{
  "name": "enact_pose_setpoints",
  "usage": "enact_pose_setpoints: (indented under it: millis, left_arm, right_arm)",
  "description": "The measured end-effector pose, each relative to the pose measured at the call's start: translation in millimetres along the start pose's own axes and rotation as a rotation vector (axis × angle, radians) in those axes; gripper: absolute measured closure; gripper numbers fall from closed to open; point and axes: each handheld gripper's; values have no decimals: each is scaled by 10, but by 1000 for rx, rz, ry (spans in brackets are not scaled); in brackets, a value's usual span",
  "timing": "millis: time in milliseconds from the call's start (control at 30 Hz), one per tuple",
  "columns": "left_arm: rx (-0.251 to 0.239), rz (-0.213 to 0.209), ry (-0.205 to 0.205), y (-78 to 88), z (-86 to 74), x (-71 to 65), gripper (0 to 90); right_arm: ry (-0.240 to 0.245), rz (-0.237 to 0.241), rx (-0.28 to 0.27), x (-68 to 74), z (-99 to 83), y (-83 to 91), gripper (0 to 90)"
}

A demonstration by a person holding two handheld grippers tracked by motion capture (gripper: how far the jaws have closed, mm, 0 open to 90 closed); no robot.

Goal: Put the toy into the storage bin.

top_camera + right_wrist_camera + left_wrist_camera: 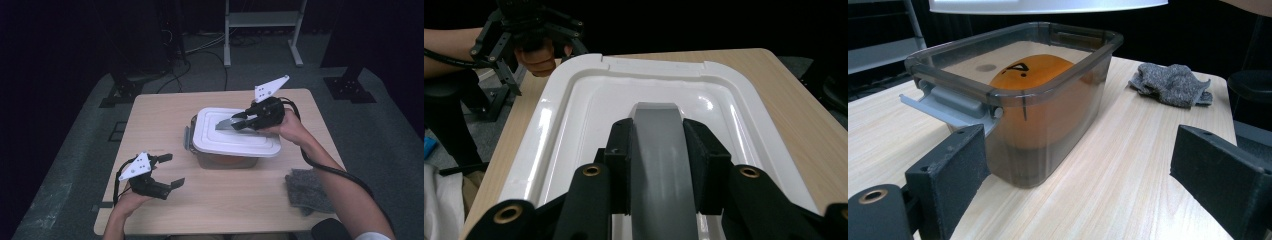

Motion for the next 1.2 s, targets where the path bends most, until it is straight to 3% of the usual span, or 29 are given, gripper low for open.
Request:
enact_pose_setpoints:
  millis: [533,933,1200]
  left_arm:
    - [-1,1,3,25,-4,11,73]
    - [-4,-1,1,31,-1,6,73]
    - [-3,0,3,42,-2,2,73]
  right_arm:
    - [21,39,14,-184,-40,-233,662]
    - [30,48,25,-239,-127,-426,662]
    - [48,49,38,-285,-174,-443,661]
Point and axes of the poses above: each handheld gripper's, and its own axes: y roughly backward along the jaws, z roughly out of its top, x roughly to its left, and after that the axes turned 10 degrees about y, right-handed
